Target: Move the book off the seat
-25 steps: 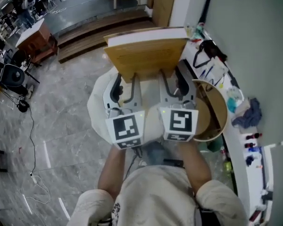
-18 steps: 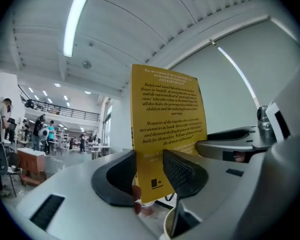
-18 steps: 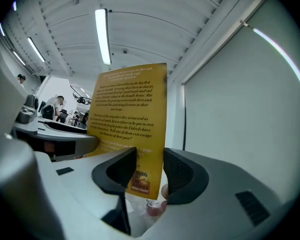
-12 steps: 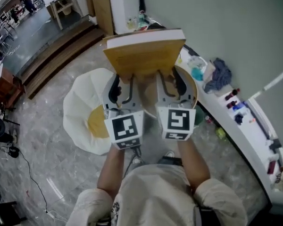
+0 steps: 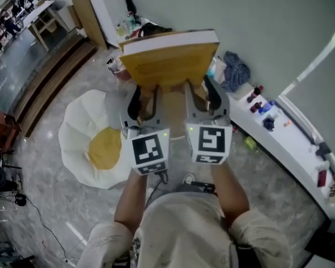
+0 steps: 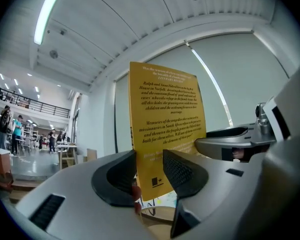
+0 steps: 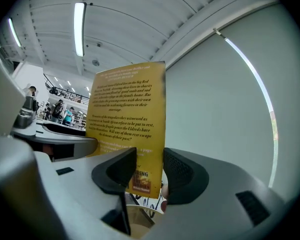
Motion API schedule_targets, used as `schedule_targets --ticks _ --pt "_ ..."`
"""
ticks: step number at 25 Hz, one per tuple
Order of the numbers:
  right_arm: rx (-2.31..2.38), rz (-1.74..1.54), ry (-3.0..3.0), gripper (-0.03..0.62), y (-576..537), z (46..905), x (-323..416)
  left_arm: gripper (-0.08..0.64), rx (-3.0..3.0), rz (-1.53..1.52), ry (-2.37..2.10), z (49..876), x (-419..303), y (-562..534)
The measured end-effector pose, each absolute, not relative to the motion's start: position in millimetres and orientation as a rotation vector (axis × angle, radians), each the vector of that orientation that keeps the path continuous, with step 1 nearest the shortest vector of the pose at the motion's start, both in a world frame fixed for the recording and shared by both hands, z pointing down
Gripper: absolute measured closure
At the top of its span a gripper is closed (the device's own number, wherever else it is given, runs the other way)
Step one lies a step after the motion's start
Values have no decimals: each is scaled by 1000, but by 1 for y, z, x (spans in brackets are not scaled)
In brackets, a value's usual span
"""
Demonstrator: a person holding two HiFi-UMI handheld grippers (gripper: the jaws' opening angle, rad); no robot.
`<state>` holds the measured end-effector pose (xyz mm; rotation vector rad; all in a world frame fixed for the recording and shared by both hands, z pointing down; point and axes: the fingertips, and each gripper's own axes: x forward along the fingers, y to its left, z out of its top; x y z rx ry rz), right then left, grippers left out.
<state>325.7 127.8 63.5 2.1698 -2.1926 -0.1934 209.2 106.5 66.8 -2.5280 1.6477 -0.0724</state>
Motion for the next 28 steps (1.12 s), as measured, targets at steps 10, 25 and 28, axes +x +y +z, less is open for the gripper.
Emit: schedule_targets --ticks 10,25,28 --pt "2178 -139 -2183 419 128 83 409 388 -2539 -144 1611 83 293 104" --pt "2154 -68 -2121 419 31 120 395 388 -2619 -211 1625 124 279 6" --pt "2137 -55 -2110 419 2 130 380 388 -2636 -225 1638 135 264 -24"
